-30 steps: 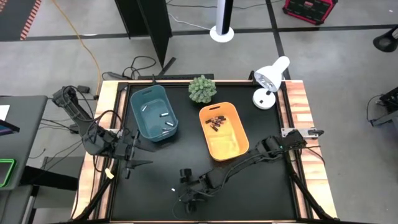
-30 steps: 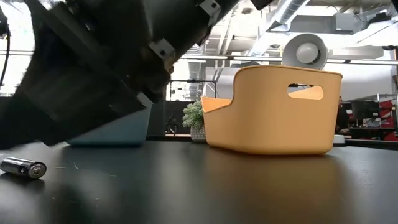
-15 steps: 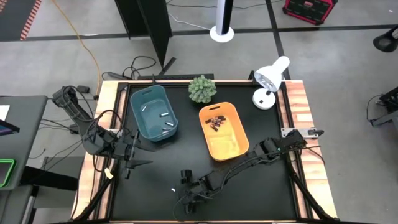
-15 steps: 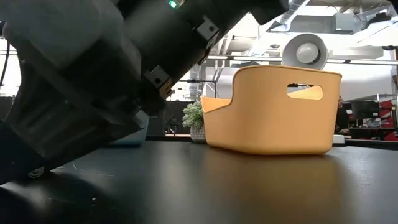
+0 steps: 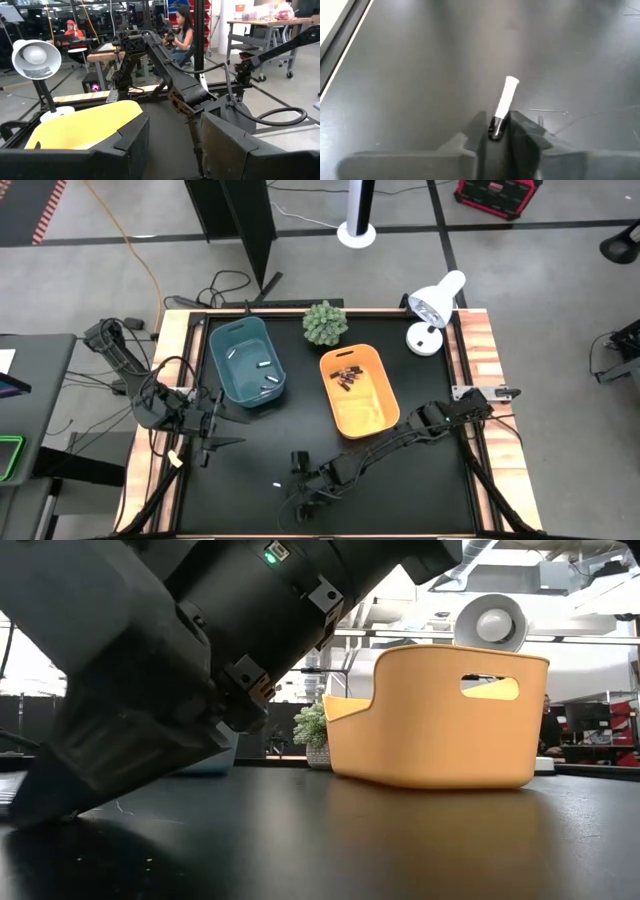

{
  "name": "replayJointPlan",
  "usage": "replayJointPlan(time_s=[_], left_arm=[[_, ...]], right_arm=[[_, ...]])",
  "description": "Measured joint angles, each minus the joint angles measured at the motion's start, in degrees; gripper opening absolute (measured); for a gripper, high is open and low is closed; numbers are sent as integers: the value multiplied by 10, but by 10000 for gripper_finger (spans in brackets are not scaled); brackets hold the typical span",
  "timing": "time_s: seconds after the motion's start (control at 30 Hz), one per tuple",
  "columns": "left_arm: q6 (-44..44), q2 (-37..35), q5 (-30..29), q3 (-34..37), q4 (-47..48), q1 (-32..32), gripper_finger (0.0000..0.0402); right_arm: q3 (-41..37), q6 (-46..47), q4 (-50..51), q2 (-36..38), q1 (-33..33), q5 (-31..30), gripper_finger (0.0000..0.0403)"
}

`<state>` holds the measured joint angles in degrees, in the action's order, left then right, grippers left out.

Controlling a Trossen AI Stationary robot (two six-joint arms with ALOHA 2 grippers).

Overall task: Sort batteries
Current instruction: Put the silver battery into the blue bin

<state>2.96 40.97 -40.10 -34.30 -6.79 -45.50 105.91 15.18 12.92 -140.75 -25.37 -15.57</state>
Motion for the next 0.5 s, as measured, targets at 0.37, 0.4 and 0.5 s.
replayJointPlan(time_s=[0.37,0.4,0.5], left_arm=[[-6,1,0,0,0,0,170],[-6,2,0,0,0,0,170],[-6,3,0,0,1,0,170]], right_arm=[[0,-2,16,0,3,-1,14],[0,-2,16,0,3,-1,13],[0,-7,12,0,4,-1,11]])
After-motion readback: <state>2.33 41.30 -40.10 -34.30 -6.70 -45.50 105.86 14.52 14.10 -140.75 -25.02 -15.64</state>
